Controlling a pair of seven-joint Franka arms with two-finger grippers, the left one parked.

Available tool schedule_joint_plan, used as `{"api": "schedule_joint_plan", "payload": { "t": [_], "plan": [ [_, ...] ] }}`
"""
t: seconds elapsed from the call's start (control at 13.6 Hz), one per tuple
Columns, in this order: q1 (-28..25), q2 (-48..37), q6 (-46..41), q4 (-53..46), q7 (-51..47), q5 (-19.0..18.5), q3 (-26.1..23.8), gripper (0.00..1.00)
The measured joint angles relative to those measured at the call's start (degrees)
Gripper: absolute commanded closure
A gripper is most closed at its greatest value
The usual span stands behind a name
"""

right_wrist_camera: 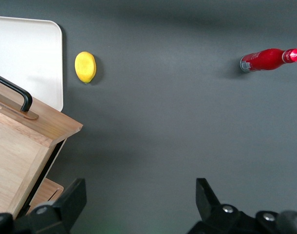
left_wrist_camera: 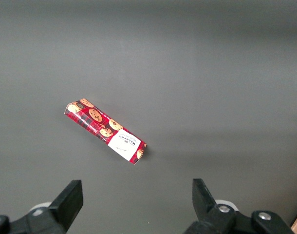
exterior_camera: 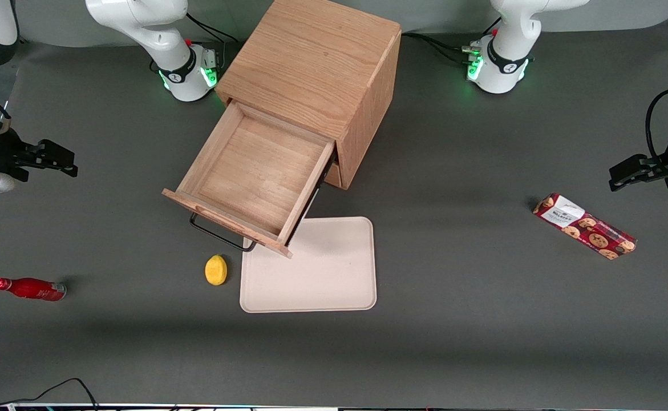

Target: Open upper drawer

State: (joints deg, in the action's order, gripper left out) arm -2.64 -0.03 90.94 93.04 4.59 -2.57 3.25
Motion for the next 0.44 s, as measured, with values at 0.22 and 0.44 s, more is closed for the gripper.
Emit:
{"api": "schedule_joint_plan", "payload": {
  "t": [0.22, 0.44],
  "plan": [
    [0.0, 0.0, -0.1, -0.3, 0.0, 0.0, 0.0, 0.00],
    [0.0, 0.2, -2.2, -2.4, -0.3, 0.1, 0.0, 0.00]
  ]
}}
